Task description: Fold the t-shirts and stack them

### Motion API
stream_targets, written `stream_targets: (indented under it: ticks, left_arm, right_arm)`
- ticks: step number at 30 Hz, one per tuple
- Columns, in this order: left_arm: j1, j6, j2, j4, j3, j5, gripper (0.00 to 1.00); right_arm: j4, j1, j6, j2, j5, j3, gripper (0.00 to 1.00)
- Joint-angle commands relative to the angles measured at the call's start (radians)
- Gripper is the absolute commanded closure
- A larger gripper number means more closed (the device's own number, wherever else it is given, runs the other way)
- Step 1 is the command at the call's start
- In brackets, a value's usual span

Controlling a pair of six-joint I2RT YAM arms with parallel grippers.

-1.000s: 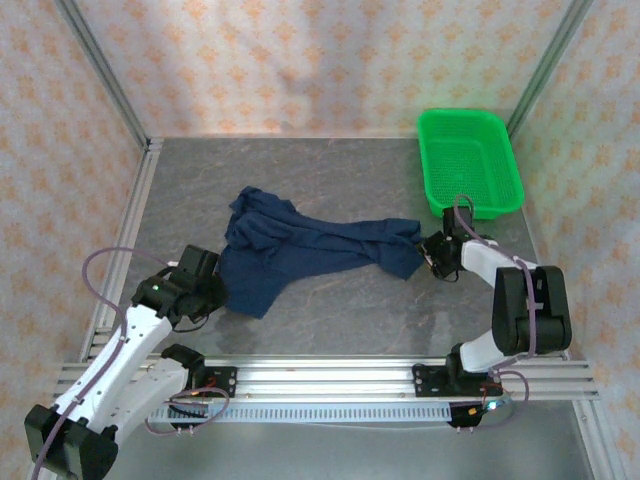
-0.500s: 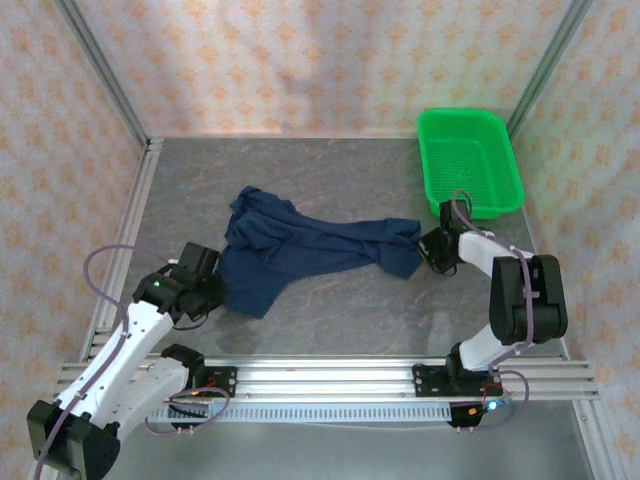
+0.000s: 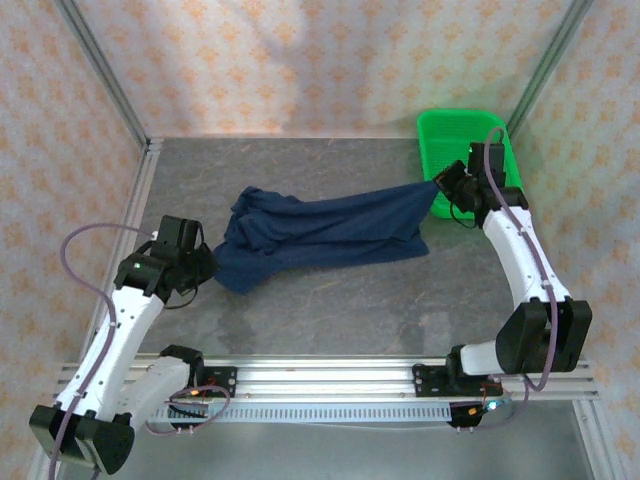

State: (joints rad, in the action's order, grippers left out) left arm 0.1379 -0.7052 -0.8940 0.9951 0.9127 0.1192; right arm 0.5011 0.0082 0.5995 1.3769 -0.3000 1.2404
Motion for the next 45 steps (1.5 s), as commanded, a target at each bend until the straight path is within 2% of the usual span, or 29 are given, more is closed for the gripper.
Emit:
stream_targets:
  ticks: [1,7,10,16,18,19,20,21,22,24,28,32,35,40,45]
  left_arm:
    - [-0.034,0.06,0.001,0.059,0.035,-0.001,1.0]
    - [-0.089,0.118,0.019,0.095,0.059,0.0,1.0]
    - [-0.117,0.135,0.023,0.098,0.055,0.014,1.0]
    - [-0.132,0.144,0.02,0.09,0.049,0.031,1.0]
    - [-0.133,0.149,0.02,0.09,0.047,0.032,1.0]
    - [-0.133,0.15,0.02,0.089,0.046,0.035,1.0]
    - [-0.134,0.151,0.018,0.086,0.042,0.041,1.0]
    - [-0.136,0.153,0.018,0.082,0.037,0.047,1.0]
    - [-0.135,0.151,0.017,0.076,0.033,0.057,1.0]
    - [-0.136,0.145,0.013,0.064,0.028,0.073,1.0]
    - [-0.135,0.131,0.012,0.041,0.016,0.102,1.0]
    - [-0.135,0.128,0.017,0.021,-0.009,0.129,1.0]
    - [-0.136,0.127,0.026,0.003,-0.023,0.146,1.0]
    - [-0.135,0.13,0.031,-0.012,-0.028,0.165,1.0]
    - [-0.135,0.142,0.035,0.004,-0.019,0.165,1.0]
  right_arm:
    - [0.071,-0.013,-0.075,-0.003,0.04,0.039,1.0]
    - [0.063,-0.013,-0.101,-0.026,-0.014,0.142,1.0]
    - [0.079,-0.013,-0.109,0.013,-0.033,0.213,1.0]
    - [0.014,0.014,-0.101,0.258,-0.034,0.398,1.0]
    - [0.02,0.028,-0.1,0.382,-0.034,0.526,0.99]
    - [0.035,0.035,-0.105,0.437,-0.025,0.585,0.85]
    - [0.054,0.04,-0.112,0.495,-0.026,0.651,0.62]
    - [0.095,0.041,-0.113,0.539,-0.023,0.71,0.49]
    - [0.149,0.042,-0.12,0.573,-0.023,0.776,0.41]
    - [0.236,0.05,-0.158,0.576,-0.043,0.839,0.36]
    - [0.379,0.098,-0.258,0.356,0.01,0.657,0.33]
    - [0.444,0.125,-0.241,0.053,-0.064,0.251,0.36]
    - [0.442,0.136,-0.222,-0.105,-0.11,-0.052,0.42]
    - [0.307,0.136,-0.164,-0.179,-0.124,-0.38,0.53]
    - [0.152,0.121,-0.115,-0.087,-0.152,-0.492,0.59]
